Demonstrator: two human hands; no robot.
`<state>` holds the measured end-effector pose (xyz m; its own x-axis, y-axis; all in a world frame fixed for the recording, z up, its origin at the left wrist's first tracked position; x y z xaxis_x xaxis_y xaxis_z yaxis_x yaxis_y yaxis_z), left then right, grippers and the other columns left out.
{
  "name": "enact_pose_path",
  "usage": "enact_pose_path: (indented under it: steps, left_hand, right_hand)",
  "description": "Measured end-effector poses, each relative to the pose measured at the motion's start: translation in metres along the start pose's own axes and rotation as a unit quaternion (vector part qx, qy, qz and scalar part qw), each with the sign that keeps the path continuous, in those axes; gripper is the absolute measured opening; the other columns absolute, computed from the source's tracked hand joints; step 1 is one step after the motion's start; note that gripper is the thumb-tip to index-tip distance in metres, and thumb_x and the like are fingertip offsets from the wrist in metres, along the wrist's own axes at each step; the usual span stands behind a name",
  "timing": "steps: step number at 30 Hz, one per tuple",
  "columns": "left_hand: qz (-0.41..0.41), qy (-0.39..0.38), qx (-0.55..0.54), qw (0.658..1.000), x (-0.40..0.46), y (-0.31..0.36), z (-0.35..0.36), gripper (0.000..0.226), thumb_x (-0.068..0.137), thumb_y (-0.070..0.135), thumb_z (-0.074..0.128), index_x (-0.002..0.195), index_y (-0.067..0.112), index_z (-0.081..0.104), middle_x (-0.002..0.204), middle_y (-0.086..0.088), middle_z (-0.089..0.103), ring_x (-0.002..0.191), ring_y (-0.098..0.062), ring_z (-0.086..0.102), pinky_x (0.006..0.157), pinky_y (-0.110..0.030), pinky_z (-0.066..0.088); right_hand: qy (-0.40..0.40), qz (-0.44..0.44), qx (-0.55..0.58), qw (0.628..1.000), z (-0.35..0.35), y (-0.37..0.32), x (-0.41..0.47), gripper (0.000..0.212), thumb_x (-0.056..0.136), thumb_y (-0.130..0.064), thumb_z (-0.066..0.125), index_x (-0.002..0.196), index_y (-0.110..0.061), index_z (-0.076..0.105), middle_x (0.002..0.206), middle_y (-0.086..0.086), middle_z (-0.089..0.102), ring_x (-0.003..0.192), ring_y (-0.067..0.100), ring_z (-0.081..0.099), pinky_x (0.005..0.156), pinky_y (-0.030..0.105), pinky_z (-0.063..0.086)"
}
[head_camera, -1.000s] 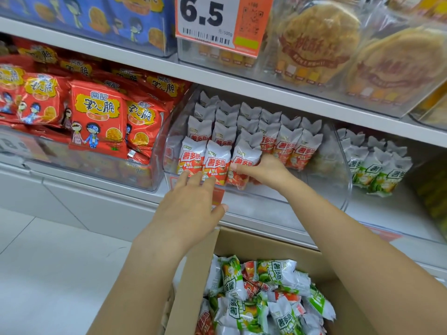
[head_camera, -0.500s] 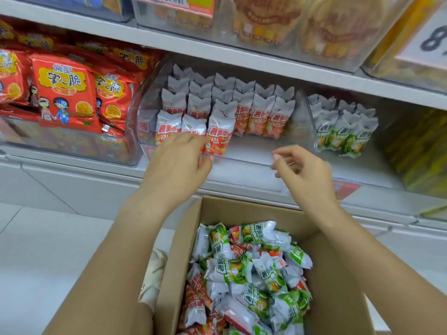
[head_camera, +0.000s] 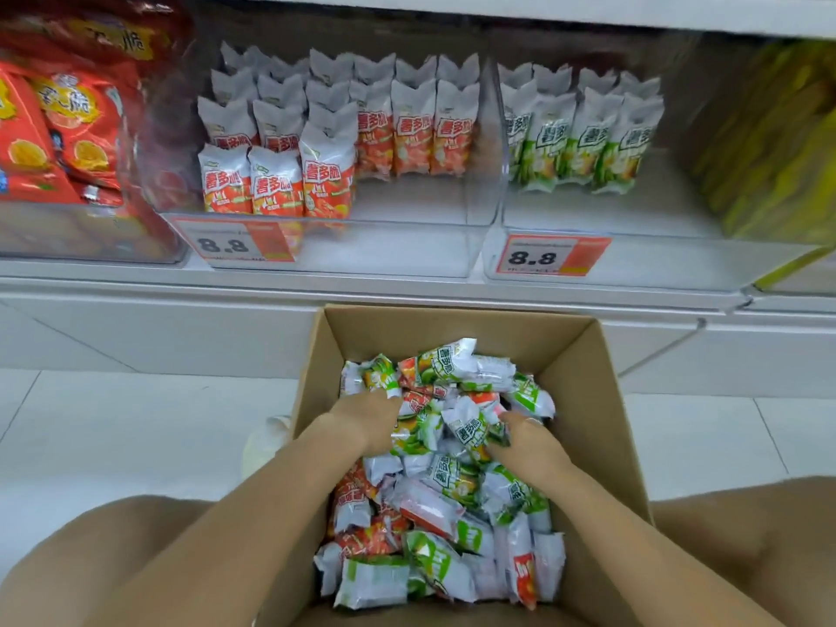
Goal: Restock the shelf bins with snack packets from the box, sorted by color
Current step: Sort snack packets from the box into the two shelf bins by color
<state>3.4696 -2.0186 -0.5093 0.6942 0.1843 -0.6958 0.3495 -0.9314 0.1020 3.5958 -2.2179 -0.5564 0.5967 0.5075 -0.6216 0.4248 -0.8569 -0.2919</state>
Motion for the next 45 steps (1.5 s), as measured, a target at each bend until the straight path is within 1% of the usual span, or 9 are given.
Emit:
enact_pose_path:
  steps: [4, 12, 17, 23, 27, 31, 35, 41, 45]
  left_hand:
    - [-0.018, -0.024, 0.001, 1.0, 0.026, -0.004, 0.024, 0.049, 0.088, 0.019, 0.06, 0.133, 0.012, 0.04, 0.129, -0.013, 0.046, 0.12, -0.029, 0.046, 0.093, -0.041, 0.047]
    - [0.011, 0.018, 0.048, 0.999, 0.04, 0.002, 0.033, 0.069, 0.08, 0.038, 0.069, 0.136, 0.019, 0.035, 0.131, -0.01, 0.039, 0.123, -0.028, 0.038, 0.098, -0.038, 0.037]
    - [0.005, 0.001, -0.151, 0.989, 0.022, 0.009, 0.011, 0.063, 0.076, 0.039, 0.073, 0.119, 0.014, 0.034, 0.093, -0.003, 0.051, 0.085, -0.021, 0.053, 0.066, -0.033, 0.04]
    - [0.043, 0.111, -0.297, 0.947, -0.029, 0.014, -0.069, 0.072, 0.071, 0.05, 0.078, 0.126, 0.022, 0.04, 0.103, 0.01, 0.052, 0.092, -0.009, 0.051, 0.072, -0.023, 0.039]
    - [0.082, 0.169, -0.385, 0.904, -0.066, 0.019, -0.102, 0.037, 0.082, 0.043, 0.071, 0.109, 0.031, 0.048, 0.093, 0.024, 0.053, 0.08, 0.009, 0.05, 0.068, -0.002, 0.038]
    - [0.101, 0.171, -0.5, 0.843, -0.081, 0.02, -0.109, 0.052, 0.072, 0.037, 0.078, 0.119, 0.025, 0.057, 0.101, 0.011, 0.066, 0.087, -0.004, 0.062, 0.069, -0.013, 0.044]
    - [0.113, 0.217, -0.552, 0.797, -0.084, 0.02, -0.113, 0.061, 0.062, 0.038, 0.088, 0.115, 0.035, 0.057, 0.116, 0.011, 0.063, 0.095, -0.008, 0.066, 0.085, -0.026, 0.053]
    - [0.11, 0.32, -0.602, 0.723, -0.101, 0.028, -0.127, 0.075, 0.056, 0.026, 0.086, 0.121, 0.032, 0.048, 0.115, 0.011, 0.056, 0.095, -0.003, 0.064, 0.078, -0.019, 0.051]
    - [0.144, 0.329, -0.667, 0.653, -0.111, 0.036, -0.144, 0.073, 0.05, 0.036, 0.091, 0.114, 0.031, 0.055, 0.104, 0.013, 0.063, 0.088, 0.003, 0.06, 0.074, -0.007, 0.046]
  right_hand:
    - [-0.026, -0.015, 0.048, 0.998, 0.012, -0.003, 0.019, 0.064, 0.092, -0.031, 0.059, 0.148, -0.016, 0.031, 0.134, 0.012, 0.053, 0.095, 0.024, 0.06, 0.064, 0.026, 0.046]
    - [0.034, 0.011, -0.044, 0.998, 0.048, -0.01, 0.028, 0.072, 0.082, -0.049, 0.067, 0.137, -0.015, 0.035, 0.138, 0.009, 0.04, 0.127, 0.026, 0.039, 0.089, 0.035, 0.046]
    - [0.088, 0.078, 0.292, 0.949, 0.038, -0.019, 0.019, 0.069, 0.076, -0.045, 0.075, 0.127, -0.009, 0.045, 0.119, 0.008, 0.06, 0.109, 0.028, 0.057, 0.079, 0.034, 0.048]
    - [0.059, 0.086, 0.537, 0.837, -0.02, -0.032, -0.024, 0.073, 0.082, -0.047, 0.071, 0.139, -0.014, 0.042, 0.124, -0.001, 0.05, 0.122, 0.024, 0.05, 0.094, 0.042, 0.049]
    - [0.013, 0.031, 0.581, 0.813, -0.063, -0.035, -0.066, 0.052, 0.071, -0.05, 0.077, 0.112, -0.022, 0.061, 0.112, 0.0, 0.059, 0.096, 0.017, 0.057, 0.063, 0.028, 0.053]
    - [0.09, -0.028, 0.529, 0.843, -0.13, -0.034, -0.104, 0.022, 0.084, -0.029, 0.067, 0.103, -0.018, 0.065, 0.096, 0.004, 0.069, 0.083, 0.017, 0.065, 0.068, 0.03, 0.05]
    - [0.142, -0.093, 0.424, 0.889, -0.189, -0.038, -0.123, 0.021, 0.084, -0.031, 0.069, 0.102, -0.022, 0.061, 0.096, -0.003, 0.067, 0.088, 0.011, 0.063, 0.078, 0.027, 0.047]
    - [0.16, -0.082, 0.436, 0.882, -0.207, -0.039, -0.103, 0.037, 0.08, -0.021, 0.07, 0.113, -0.015, 0.056, 0.098, 0.003, 0.07, 0.091, 0.018, 0.067, 0.088, 0.041, 0.053]
    - [0.171, -0.097, 0.484, 0.853, -0.203, -0.044, -0.103, 0.043, 0.085, -0.022, 0.068, 0.122, -0.016, 0.047, 0.095, -0.003, 0.066, 0.083, 0.007, 0.062, 0.066, 0.025, 0.045]
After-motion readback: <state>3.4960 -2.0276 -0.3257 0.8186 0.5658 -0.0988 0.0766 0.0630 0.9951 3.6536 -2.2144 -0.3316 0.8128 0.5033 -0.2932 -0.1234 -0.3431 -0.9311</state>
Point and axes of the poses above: each hand's wrist, its own x-axis towards the middle knuckle, its own z-axis out of the palm, y = z × x, the point moved 1 cm from there along x, towards the middle knuckle
